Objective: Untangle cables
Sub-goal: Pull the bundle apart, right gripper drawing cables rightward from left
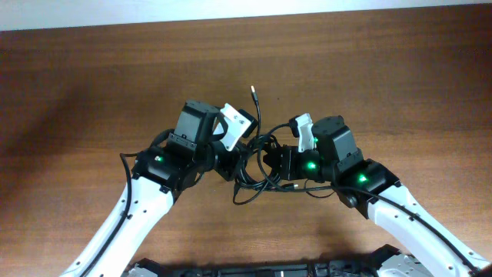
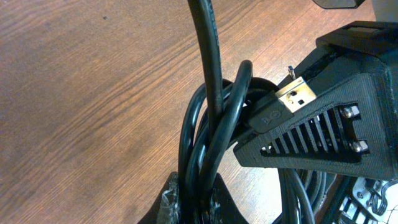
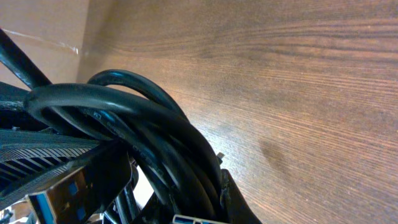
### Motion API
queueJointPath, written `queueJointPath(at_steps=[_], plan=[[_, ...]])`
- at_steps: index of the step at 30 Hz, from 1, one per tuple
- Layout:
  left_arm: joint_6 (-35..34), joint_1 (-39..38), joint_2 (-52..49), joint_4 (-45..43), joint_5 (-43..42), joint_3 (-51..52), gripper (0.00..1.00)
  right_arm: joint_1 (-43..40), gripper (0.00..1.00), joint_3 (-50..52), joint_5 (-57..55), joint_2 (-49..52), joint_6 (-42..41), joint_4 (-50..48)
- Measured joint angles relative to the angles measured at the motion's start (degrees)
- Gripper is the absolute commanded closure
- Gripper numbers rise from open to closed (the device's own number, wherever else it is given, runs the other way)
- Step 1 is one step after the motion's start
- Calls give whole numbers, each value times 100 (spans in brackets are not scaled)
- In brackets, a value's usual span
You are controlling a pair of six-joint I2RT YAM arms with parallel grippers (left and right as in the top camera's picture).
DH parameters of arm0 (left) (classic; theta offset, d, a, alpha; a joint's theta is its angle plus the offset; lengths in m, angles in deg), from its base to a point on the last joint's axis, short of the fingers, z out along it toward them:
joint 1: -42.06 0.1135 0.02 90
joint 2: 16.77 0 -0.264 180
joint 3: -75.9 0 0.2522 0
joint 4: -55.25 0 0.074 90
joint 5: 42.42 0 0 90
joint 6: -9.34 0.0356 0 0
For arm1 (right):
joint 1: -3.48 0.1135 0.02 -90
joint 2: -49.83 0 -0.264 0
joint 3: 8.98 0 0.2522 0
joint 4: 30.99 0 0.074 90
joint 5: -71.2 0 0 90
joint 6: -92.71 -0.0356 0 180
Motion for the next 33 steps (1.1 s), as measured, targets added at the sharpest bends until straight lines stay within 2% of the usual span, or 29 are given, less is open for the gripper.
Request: queueJointPath(at_steps=[5,6,7,9,10,12,16,18,20,21,23,24,26,28,30,33], plan=[[-20,37,20,-85,22,0,91,-4,96,11,-57,0,0,-203],[-24,37,22,-92,66,0,86,-4,96,11,-61,0,-2,-216],[-35,37,22,-105,101,0,77,-4,96,13,-76,0,-2,-264],[-85,28,26,-127,195,-2,68,-4,96,33,-103,0,-2,-396],[-98,26,33,-125,273,-2,53,-4,96,33,-105,0,-4,-472],[-144,20,33,-203,321,-2,36,-4,96,33,-122,0,-7,-560],[-468,35,85,-516,647,-2,27,-4,96,33,-131,0,-107,-704],[-846,308,323,-553,968,-2,22,-4,96,33,-262,0,-387,-748],[-1484,802,721,-553,1392,-2,10,-4,96,33,-345,0,-553,-839],[-1759,999,820,-553,1467,-2,9,-4,96,33,-361,0,-597,-905],[-2610,1508,1003,-363,1576,-9,16,-4,96,33,-382,0,-669,-1095],[-2868,1681,1010,-293,1508,-13,23,-4,96,33,-389,0,-678,-1143],[-3121,1784,911,-66,1032,-20,24,-4,96,33,-404,0,-693,-1342],[-3064,1786,710,103,374,-33,24,-4,96,33,-407,0,-695,-1397],[-2809,1784,302,262,-483,-33,36,-4,96,33,-407,0,-695,-1399],[-2651,1784,-103,647,-986,-48,40,-7,96,33,-407,0,-695,-1401]])
